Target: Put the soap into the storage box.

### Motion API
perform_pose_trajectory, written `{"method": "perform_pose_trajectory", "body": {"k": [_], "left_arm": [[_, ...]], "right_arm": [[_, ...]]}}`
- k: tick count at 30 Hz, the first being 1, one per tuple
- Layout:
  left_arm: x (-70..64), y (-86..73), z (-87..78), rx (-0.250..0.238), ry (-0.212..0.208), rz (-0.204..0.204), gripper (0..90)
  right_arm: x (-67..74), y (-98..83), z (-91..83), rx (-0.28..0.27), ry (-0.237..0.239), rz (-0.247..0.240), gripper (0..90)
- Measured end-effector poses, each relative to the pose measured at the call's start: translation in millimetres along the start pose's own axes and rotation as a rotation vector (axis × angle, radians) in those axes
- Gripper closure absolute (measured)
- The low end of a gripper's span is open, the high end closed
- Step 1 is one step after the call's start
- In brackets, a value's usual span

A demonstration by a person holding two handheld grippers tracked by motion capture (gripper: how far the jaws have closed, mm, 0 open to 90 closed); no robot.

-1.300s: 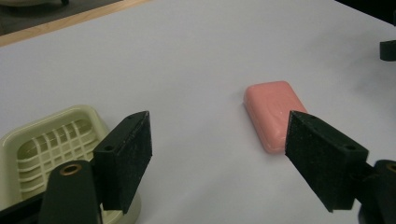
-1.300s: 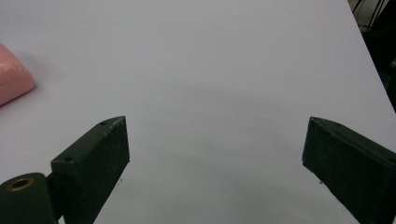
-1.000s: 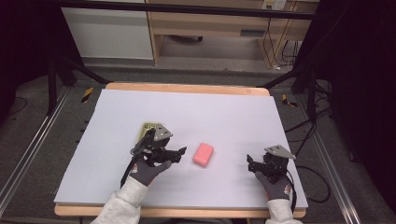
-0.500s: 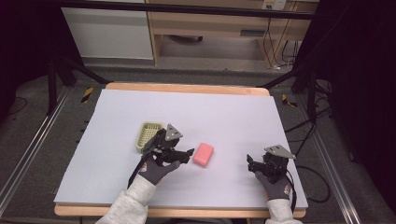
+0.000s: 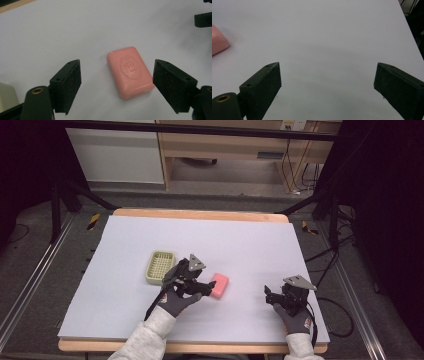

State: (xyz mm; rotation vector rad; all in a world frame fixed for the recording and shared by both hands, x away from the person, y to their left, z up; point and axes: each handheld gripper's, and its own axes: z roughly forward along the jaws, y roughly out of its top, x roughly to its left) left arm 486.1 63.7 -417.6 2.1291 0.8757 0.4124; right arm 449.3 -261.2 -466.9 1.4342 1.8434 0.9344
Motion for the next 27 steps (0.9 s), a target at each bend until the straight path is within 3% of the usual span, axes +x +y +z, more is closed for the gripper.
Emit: {"method": "perform_pose_trajectory", "body": {"k": [27], "left_arm": [[-17.8, 4.7, 41.0, 0.076, 0.004, 0.028, 23.0]], "right_arm": [[-0.6, 0.1, 0.3, 0.005, -0.003, 0.006, 7.7]]}}
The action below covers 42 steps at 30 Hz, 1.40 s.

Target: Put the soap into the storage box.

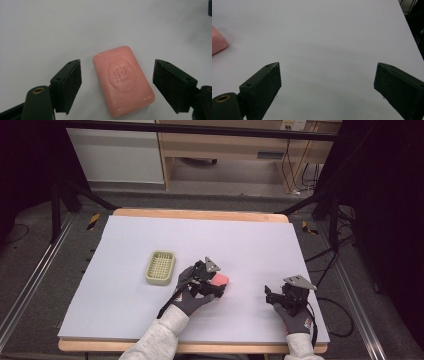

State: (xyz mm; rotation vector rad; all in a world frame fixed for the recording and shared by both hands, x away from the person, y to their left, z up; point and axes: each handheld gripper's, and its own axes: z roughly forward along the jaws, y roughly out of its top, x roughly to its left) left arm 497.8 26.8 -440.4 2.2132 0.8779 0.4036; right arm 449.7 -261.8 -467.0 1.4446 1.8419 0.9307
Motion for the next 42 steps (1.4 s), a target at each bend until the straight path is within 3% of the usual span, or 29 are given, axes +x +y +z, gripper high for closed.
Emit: {"method": "perform_pose_trajectory", "body": {"k": [24, 42], "left_arm": [[-3.8, -4.0, 29.1, 0.069, 0.0, -0.023, 23.1], [-3.6, -6.9, 34.8, 0.11, -0.016, -0.039, 30.8]], "right_arm": [[1.0, -0.1, 1.0, 0.008, -0.001, 0.0, 7.7], [1.7, -0.1, 1.7, 0.012, 0.002, -0.004, 7.8]]}}
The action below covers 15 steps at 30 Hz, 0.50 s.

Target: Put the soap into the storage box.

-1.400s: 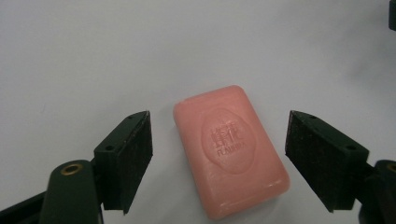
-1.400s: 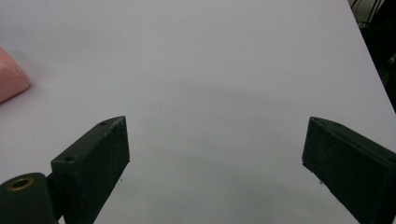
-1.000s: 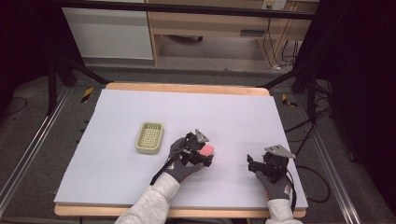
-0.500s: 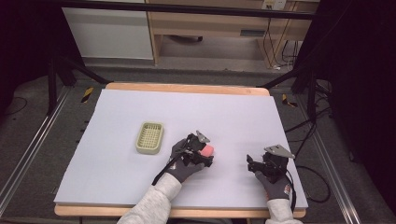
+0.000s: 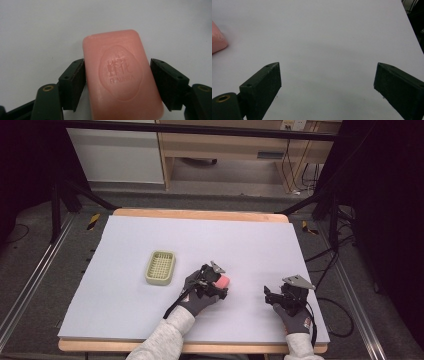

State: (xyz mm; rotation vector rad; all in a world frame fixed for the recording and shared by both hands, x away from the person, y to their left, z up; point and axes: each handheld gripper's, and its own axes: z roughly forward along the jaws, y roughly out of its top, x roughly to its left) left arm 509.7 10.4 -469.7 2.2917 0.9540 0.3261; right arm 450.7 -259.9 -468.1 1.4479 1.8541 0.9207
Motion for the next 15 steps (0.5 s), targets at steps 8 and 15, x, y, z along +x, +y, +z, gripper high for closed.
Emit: {"method": "perform_pose_trajectory", "body": {"k": [8, 15], "left_arm": [[1.0, 0.2, -1.3, 0.017, -0.004, 0.003, 36.9], [1.4, 0.1, -1.7, 0.019, -0.007, 0.007, 37.2]], "right_arm": [[0.1, 0.0, 0.0, -0.001, -0.001, -0.001, 7.7], [0.1, 0.0, 0.1, 0.001, -0.001, -0.001, 7.8]]}}
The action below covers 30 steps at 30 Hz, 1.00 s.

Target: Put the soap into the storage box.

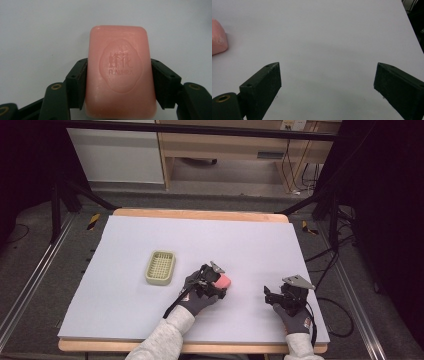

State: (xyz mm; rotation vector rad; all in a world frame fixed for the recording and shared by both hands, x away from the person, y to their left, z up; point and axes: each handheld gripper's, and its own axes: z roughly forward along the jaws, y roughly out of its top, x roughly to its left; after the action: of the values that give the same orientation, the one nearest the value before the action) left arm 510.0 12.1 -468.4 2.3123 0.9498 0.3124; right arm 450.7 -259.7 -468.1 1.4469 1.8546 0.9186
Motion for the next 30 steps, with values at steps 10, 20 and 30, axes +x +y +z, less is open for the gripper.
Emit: {"method": "perform_pose_trajectory", "body": {"k": [10, 20, 30], "left_arm": [[0.0, -0.2, -1.8, 0.008, 0.01, 0.01, 37.3], [3.3, 0.1, -15.0, -0.01, 0.009, 0.003, 37.4], [7.8, -1.4, -32.8, -0.037, 0.002, -0.004, 37.4]], "right_arm": [[-0.1, 0.0, 0.0, 0.001, 0.003, 0.001, 7.8], [0.0, 0.2, -0.4, 0.001, 0.0, 0.003, 7.8], [-0.4, 0.2, -0.7, 0.0, -0.002, 0.003, 7.8]]}}
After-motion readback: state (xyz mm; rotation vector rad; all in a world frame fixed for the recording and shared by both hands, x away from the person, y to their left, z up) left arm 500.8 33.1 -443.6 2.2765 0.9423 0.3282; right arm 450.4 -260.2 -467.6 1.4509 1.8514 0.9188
